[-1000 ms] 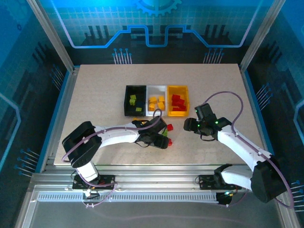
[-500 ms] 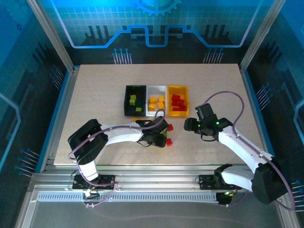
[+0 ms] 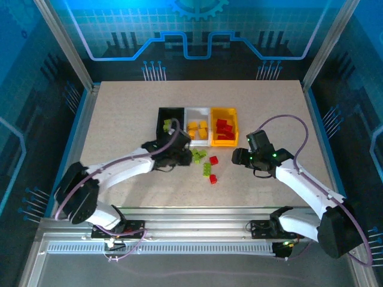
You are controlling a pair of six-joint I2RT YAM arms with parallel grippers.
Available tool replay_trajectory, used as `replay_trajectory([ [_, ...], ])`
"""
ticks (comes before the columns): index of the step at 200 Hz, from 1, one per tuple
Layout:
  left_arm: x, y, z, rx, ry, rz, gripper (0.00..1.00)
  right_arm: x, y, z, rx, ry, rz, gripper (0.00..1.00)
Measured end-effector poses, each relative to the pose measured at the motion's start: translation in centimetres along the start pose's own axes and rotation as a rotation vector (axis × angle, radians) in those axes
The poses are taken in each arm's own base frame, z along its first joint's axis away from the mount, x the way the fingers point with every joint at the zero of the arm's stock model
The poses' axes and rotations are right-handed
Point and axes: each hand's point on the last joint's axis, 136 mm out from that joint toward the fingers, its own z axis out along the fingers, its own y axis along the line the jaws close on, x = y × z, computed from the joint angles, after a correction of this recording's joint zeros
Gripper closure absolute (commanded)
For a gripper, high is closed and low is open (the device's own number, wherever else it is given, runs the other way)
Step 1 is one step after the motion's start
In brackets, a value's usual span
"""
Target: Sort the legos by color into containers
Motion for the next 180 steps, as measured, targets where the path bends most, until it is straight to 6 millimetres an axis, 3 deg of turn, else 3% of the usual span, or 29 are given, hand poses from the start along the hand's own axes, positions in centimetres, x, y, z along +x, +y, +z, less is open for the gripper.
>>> replay_trajectory([
  [36,-7.5,4.6,-0.9,-0.116,-0.156,-0.144,0.76,0.0,0.0,0.0,0.0,0.0,0.0,0.34],
  [80,-13.3,7.1,2.6,-0.214,-0.203,-0.216,0.74,0.0,0.0,0.0,0.002,-0.002,0.0,0.34],
  [129,-15.2,8.1,5.9,-0.25,-0.182,-0.24,0.48,-0.3,-0.1,-0.8,0.0,-0.027,0.001,0.33],
  [161,-15.2,7.2,5.6,-0.212,-0.176,-0.25,0.29,-0.4,-0.1,-0.9,0.001,-0.032,0.001,0.33],
  [180,-14.6,6.4,4.0,-0.172,-0.188,-0.257,0.18,-0.4,-0.2,-0.9,0.001,-0.032,0.001,0.33],
])
